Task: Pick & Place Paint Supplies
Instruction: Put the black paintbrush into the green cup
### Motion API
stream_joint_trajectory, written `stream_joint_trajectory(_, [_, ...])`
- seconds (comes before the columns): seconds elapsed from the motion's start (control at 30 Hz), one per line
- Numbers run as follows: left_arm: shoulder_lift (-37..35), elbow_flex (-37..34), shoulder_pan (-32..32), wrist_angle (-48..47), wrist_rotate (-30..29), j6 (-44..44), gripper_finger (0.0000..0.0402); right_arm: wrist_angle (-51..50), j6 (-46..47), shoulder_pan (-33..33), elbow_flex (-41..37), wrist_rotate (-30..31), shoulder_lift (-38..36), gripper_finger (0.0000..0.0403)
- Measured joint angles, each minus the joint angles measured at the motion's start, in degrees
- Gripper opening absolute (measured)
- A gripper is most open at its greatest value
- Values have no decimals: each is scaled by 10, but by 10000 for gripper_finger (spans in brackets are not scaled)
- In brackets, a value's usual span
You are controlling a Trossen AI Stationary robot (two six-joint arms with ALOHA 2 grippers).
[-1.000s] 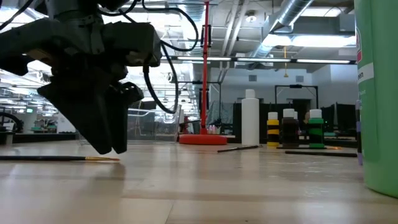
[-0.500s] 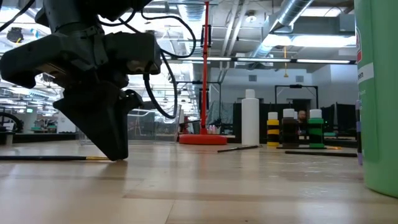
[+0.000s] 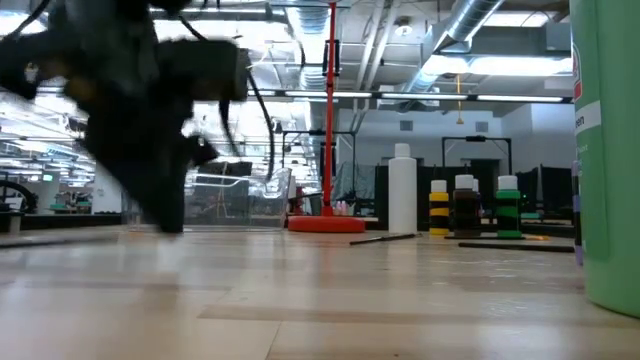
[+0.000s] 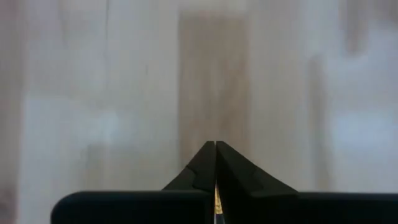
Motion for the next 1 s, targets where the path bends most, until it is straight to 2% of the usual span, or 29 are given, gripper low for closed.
stream_joint_trajectory(0.37, [-212, 1, 28, -1, -122, -27, 0, 3, -16, 0, 0, 5, 0, 126])
stream_joint_trajectory(0.53, [-307, 2, 21, -3, -127, -28, 0, 4, -16, -1, 0, 8, 0, 125])
stream_joint_trajectory(0.7, [-374, 2, 1, -3, -122, -30, 0, 5, -15, -1, 0, 17, 0, 125])
stream_joint_trajectory(1.0, [-448, 2, -96, -10, -112, -87, 0, 17, -15, -1, 0, 17, 0, 124])
